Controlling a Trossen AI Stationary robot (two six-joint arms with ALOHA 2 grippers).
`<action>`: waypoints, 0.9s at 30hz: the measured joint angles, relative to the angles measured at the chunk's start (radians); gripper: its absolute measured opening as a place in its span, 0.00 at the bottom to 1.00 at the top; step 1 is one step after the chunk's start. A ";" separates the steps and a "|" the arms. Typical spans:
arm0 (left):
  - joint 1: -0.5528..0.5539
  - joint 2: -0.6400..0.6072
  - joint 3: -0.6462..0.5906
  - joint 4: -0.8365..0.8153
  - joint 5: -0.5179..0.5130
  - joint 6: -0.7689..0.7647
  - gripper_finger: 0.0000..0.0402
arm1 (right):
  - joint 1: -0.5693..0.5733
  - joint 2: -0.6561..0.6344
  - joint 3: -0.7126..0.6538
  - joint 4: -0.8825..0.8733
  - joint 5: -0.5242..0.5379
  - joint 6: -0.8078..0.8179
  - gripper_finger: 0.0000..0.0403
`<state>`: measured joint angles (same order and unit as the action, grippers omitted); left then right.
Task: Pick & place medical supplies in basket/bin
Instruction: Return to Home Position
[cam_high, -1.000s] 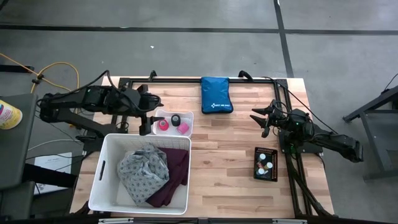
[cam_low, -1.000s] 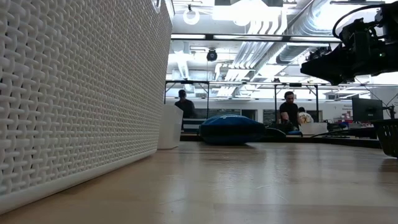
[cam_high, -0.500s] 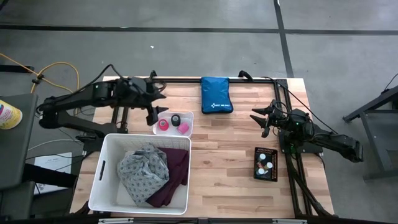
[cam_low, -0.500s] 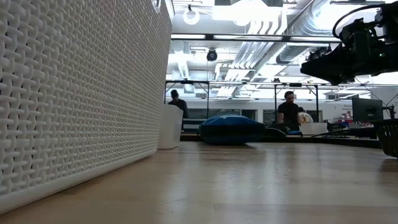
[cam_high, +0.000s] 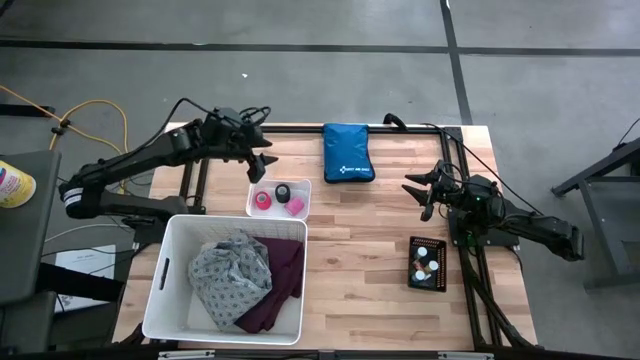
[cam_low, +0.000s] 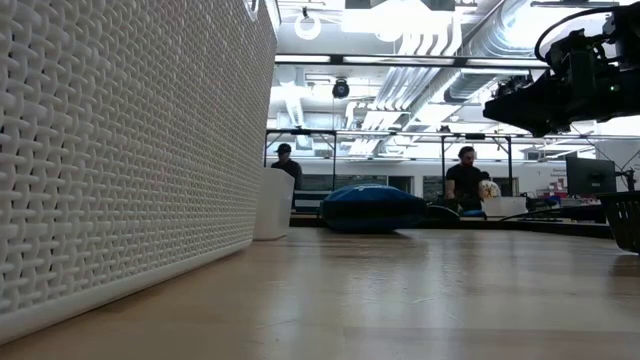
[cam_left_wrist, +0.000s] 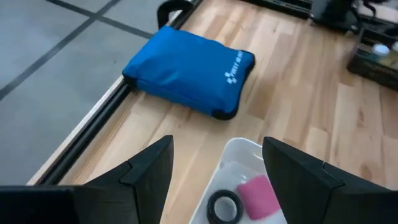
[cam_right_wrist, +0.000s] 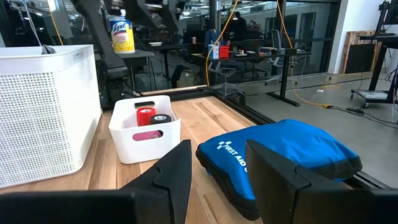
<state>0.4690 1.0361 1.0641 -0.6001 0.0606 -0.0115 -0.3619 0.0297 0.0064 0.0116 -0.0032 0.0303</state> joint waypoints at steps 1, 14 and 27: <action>0.012 -0.001 -0.021 0.026 0.008 -0.004 0.59 | 0.000 0.000 0.000 0.000 0.000 0.000 0.34; 0.149 -0.117 -0.285 0.358 0.205 0.015 0.59 | 0.000 0.000 0.000 0.000 0.000 0.000 0.34; 0.312 -0.441 -0.558 0.521 0.218 -0.052 0.59 | 0.000 0.000 0.000 0.000 0.000 0.000 0.34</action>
<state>0.7807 0.5947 0.5059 -0.0787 0.2782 -0.0637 -0.3619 0.0296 0.0063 0.0116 -0.0032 0.0303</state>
